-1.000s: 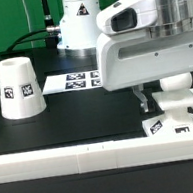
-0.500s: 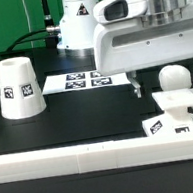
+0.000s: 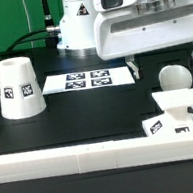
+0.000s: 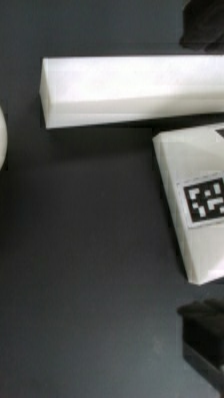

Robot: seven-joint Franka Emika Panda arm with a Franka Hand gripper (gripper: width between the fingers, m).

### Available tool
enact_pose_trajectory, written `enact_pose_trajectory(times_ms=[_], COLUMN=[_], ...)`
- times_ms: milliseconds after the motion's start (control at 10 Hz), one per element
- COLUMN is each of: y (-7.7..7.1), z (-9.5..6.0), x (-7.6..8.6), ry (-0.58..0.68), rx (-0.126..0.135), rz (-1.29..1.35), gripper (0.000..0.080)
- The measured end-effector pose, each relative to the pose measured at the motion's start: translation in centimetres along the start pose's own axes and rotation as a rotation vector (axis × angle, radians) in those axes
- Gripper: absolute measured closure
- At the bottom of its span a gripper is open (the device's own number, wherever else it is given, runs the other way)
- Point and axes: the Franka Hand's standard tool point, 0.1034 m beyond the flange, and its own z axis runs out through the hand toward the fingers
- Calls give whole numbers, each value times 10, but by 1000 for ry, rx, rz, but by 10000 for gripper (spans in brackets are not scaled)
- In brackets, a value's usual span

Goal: Assemble lamp

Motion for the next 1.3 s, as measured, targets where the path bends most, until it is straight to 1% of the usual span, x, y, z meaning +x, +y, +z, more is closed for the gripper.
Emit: enact_pose_trajectory(times_ms=[300,400,600,700,800,1000,1100,1200,1300], y=[-1,-7,-25,-29,-31,-30,-28,-26,-29], z=[2,9,16,19,20,20,21,20,21], x=[-2,-12,-37,-47,-50,-50,-55,-58,-56], ry=[3,4,-5,-6,-14,-26,-71,-165,-214], rx=[1,0,-2,-5,-7,-9,-18,-29,-30], rz=[17,39,33,18,7,5,-3,-7,-20], gripper=[100,100,100,100,100,100,100,100,100])
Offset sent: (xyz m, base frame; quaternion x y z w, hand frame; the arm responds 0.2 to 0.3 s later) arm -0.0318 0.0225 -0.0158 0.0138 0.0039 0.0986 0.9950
